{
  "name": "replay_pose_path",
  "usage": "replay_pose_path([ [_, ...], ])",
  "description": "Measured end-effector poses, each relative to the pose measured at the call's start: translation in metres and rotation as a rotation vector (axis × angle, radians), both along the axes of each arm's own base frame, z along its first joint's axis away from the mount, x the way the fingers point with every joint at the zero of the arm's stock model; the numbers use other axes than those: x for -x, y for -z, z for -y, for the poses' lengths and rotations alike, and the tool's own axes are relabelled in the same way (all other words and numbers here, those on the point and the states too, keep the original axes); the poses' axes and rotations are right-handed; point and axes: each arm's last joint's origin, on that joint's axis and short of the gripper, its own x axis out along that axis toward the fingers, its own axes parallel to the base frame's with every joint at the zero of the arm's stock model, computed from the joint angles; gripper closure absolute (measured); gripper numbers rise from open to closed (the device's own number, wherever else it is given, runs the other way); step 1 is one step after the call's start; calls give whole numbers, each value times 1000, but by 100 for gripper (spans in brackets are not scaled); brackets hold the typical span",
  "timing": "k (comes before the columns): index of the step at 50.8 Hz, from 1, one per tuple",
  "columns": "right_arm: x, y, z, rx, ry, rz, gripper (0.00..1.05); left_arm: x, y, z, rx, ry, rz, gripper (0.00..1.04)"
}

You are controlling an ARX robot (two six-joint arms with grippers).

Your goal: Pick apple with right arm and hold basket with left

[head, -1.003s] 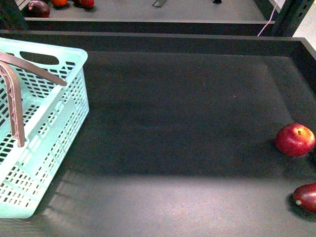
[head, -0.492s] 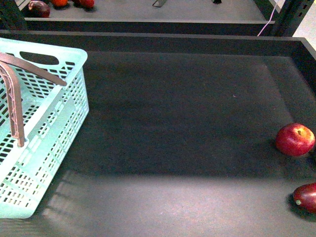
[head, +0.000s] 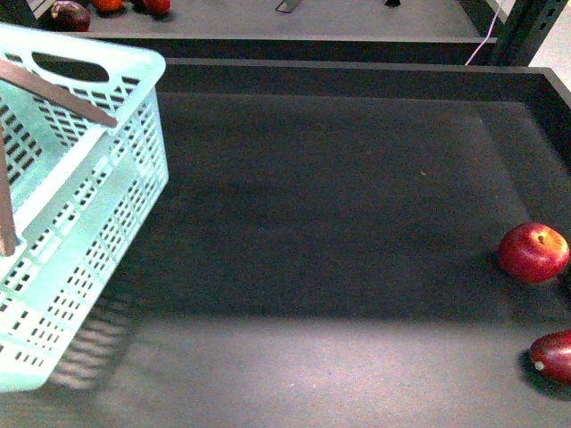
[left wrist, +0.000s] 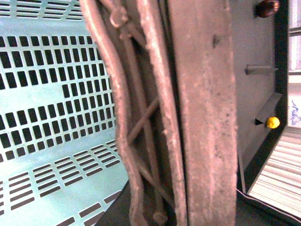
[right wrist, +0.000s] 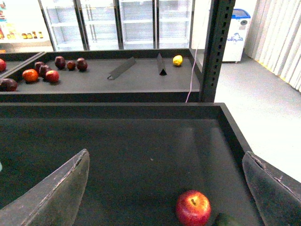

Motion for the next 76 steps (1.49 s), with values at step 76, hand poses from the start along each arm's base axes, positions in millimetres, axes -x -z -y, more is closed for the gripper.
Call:
replay_pose_path([
  [76,0,0,0,0,0,0,9,85,-105,242,-124,794,235,88],
])
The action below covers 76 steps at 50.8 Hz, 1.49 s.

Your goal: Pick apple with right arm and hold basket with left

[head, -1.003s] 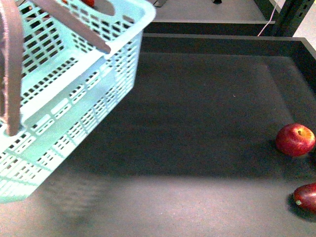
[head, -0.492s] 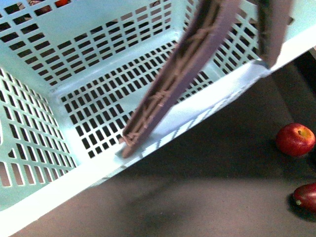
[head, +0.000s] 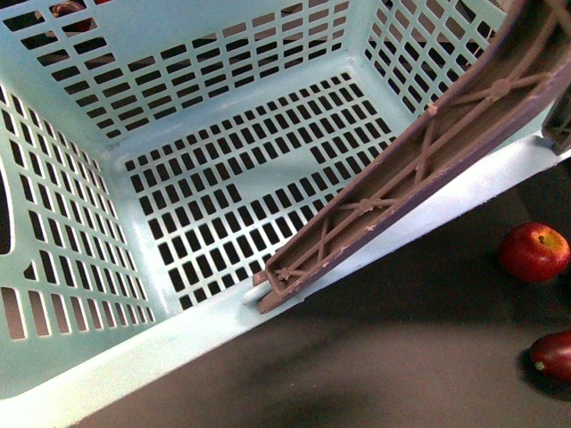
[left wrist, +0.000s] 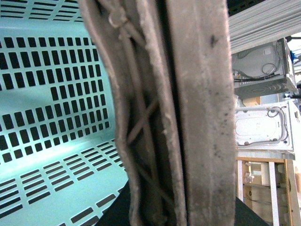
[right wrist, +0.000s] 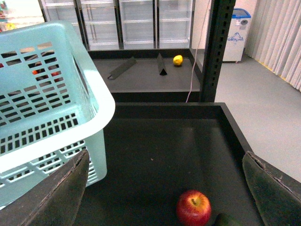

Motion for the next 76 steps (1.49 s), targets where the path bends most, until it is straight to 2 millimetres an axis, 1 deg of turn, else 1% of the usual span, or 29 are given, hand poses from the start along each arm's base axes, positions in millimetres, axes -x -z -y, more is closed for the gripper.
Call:
replay_pose_path([
  [2,0,0,0,0,0,0,9,0,0,0,-1,1,1,88],
  [4,0,1,0,-33,73,-103,9,0,0,0,-1,1,1,88],
  [7,-2,4,4,-60,228,-342,9,0,0,0,0,5,-2,88],
  [8,-3,6,5,-67,245,-390,9,0,0,0,1,7,-2,88],
  [11,-6,11,10,-98,280,-453,9,0,0,1,1,16,-3,88],
  [18,-14,9,20,-132,306,-432,9,0,1,1,1,13,-6,88],
  [26,-34,16,38,-125,312,-467,9,0,1,1,-2,9,-3,88],
  [30,-51,28,50,-82,283,-517,9,-1,1,0,-4,5,-1,88],
  [35,-80,46,64,-21,255,-579,9,0,1,0,-2,10,-3,88],
  [37,-98,57,70,20,236,-616,9,0,1,1,-1,11,-4,88],
  [40,-111,69,73,53,225,-650,9,0,1,1,-1,11,-4,88],
  [41,-117,75,74,68,225,-668,9,0,1,0,-1,11,-4,88],
  [45,-138,103,75,154,209,-734,9,0,1,0,-2,10,-3,88],
  [46,-145,114,75,173,195,-768,9,0,1,0,-2,10,-3,88],
  [51,-168,151,67,215,138,-873,9,-1,1,0,-3,8,-2,88],
  [55,-185,172,60,243,114,-925,9,-1,1,0,-2,9,-3,88],
  [57,-193,179,57,258,106,-938,9,0,1,0,-2,10,-3,88],
  [61,-207,189,54,278,90,-953,9,-1,1,0,-2,9,-3,88],
  [65,-223,195,53,287,85,-958,9,-1,1,0,-2,9,-3,88],
  [76,-256,191,60,289,101,-929,9,-1,1,0,-3,8,-3,88],
])
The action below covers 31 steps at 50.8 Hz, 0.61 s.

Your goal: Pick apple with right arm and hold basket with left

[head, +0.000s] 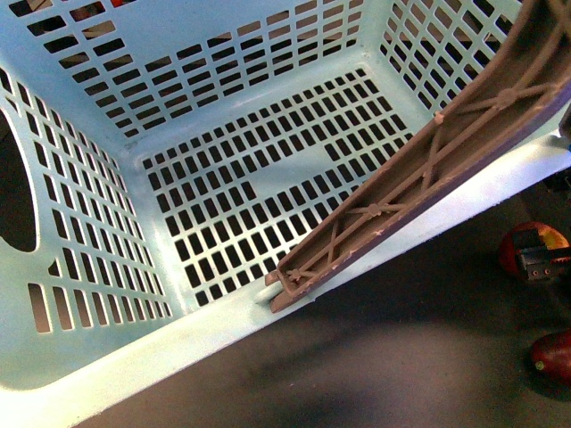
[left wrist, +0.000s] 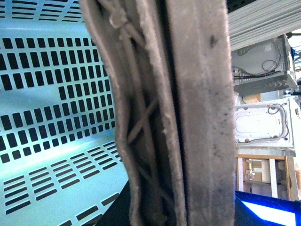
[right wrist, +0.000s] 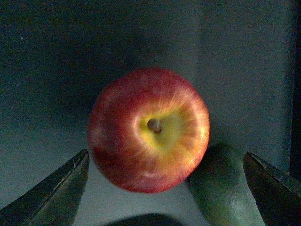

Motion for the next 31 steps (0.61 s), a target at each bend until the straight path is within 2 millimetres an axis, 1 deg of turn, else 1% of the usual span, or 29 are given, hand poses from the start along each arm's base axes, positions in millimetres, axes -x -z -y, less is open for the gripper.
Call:
replay_pose_path([
  [7,-13,3,2,-32,3,3,9,0,0,0,1,1,0,88],
  [16,-23,11,3,-44,13,-13,9,0,0,0,0,0,0,88],
  [24,-28,17,4,-64,35,-25,9,0,0,0,0,0,0,88],
  [31,-28,22,4,-76,47,-40,9,0,0,0,0,1,0,88],
])
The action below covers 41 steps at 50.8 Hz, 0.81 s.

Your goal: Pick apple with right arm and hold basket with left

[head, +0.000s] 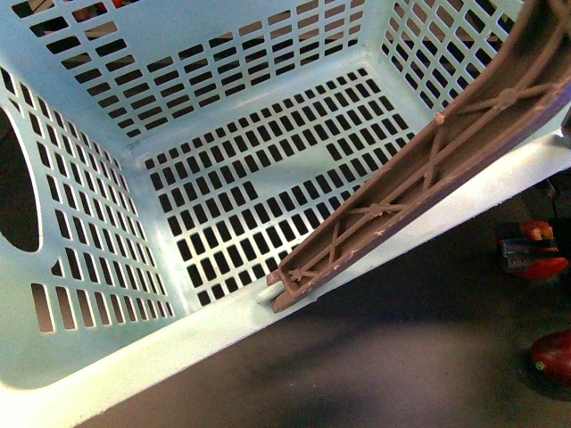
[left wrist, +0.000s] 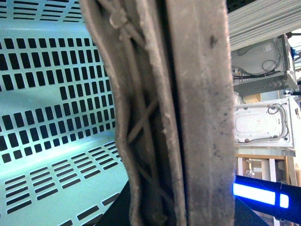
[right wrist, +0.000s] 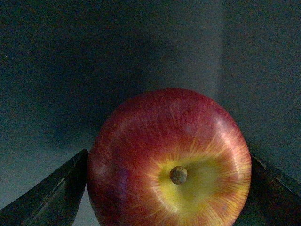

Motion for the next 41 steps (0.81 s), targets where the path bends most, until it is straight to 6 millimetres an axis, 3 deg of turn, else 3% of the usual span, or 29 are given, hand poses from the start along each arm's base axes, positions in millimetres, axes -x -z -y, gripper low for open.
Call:
replay_pose_path([
  [4,1,3,0,-13,7,-7,9,0,0,0,0,0,0,88],
  [10,4,4,-1,-29,18,-12,22,0,0,0,0,-1,0,88],
  [23,16,-6,1,-69,22,3,24,0,0,0,0,-1,0,88],
  [31,25,-33,3,-84,12,61,24,0,0,0,0,0,0,88],
  [41,41,-94,7,-125,-28,192,24,0,0,0,0,0,0,88],
])
